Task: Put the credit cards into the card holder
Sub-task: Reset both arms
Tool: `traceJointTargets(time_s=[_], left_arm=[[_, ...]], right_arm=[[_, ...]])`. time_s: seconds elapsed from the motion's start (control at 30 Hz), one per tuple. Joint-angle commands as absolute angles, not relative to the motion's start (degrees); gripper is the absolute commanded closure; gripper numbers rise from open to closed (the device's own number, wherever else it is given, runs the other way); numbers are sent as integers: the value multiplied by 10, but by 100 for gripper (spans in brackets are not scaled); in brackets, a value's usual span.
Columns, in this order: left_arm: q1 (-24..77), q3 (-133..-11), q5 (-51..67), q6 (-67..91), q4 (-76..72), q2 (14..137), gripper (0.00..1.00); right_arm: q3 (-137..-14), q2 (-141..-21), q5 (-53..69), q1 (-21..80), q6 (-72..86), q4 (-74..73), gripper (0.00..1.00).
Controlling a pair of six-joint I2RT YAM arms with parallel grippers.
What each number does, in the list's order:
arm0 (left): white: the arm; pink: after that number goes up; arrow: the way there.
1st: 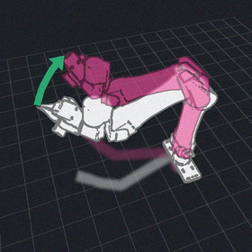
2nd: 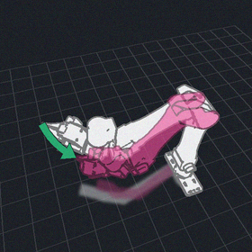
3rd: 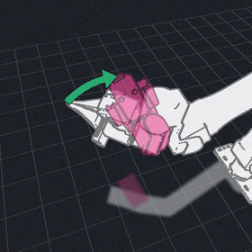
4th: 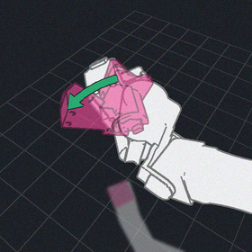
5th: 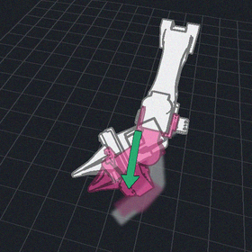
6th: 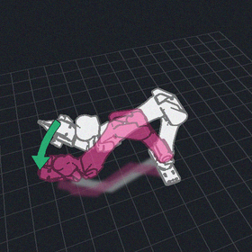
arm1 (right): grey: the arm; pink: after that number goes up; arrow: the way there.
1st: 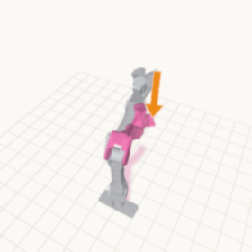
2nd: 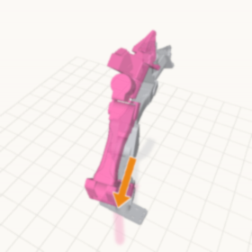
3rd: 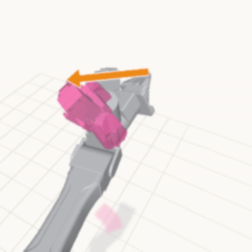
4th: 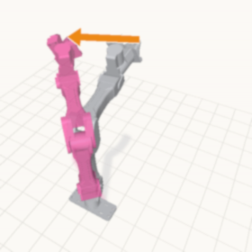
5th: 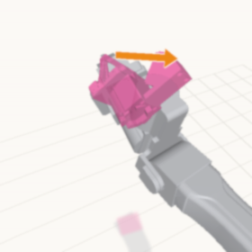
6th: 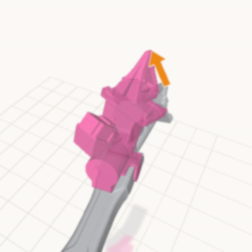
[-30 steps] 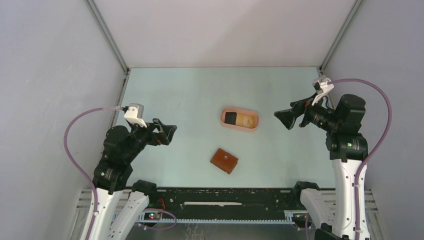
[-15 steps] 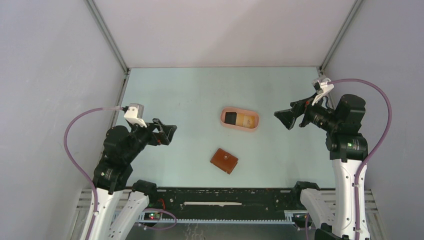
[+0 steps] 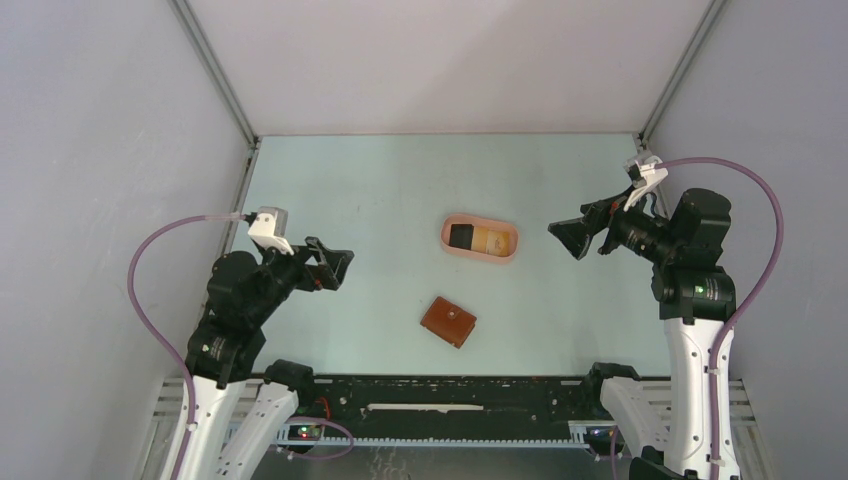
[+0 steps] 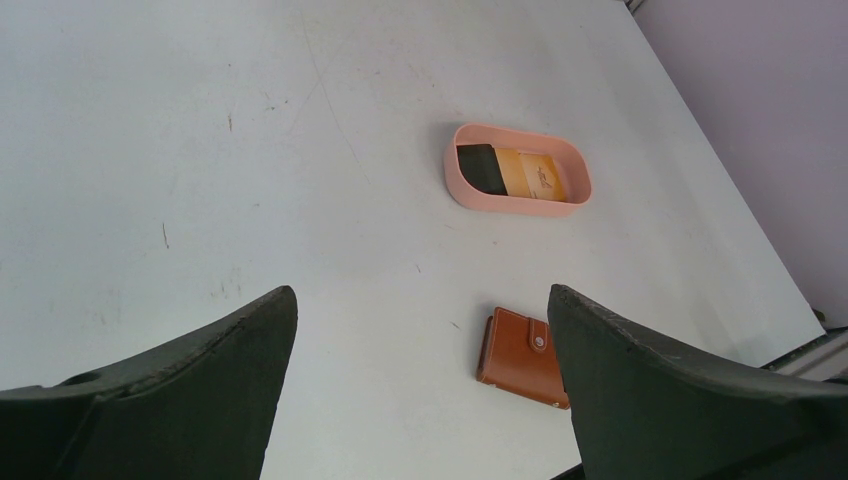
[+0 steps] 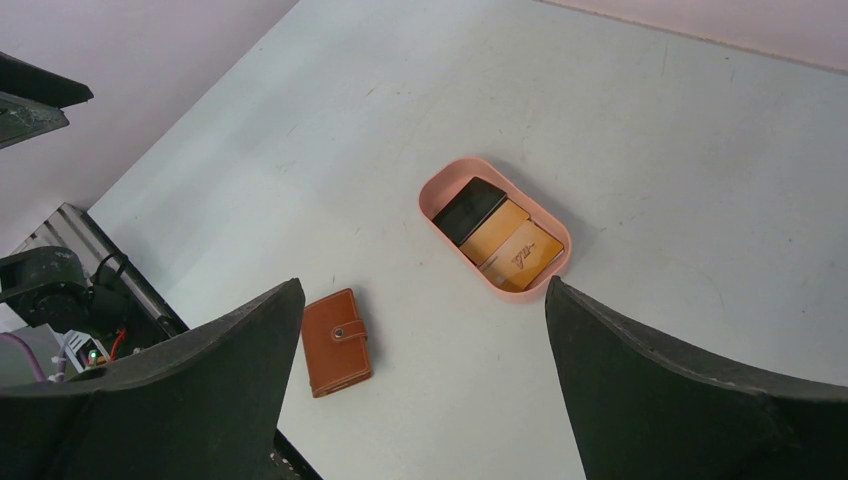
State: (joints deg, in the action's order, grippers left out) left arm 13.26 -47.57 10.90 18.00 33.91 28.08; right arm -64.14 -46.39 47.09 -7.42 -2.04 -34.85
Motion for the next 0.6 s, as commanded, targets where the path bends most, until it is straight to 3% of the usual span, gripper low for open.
traceJointTargets(time_s=[0.0,0.57], left_arm=[[127,-454,109,175,318,279,0],[127,-450,113,174,312,288,0]], right_arm=[[-653,-464,475,-76,-16,-333,0],[-648,-467,468,-76,-19,-326,0]])
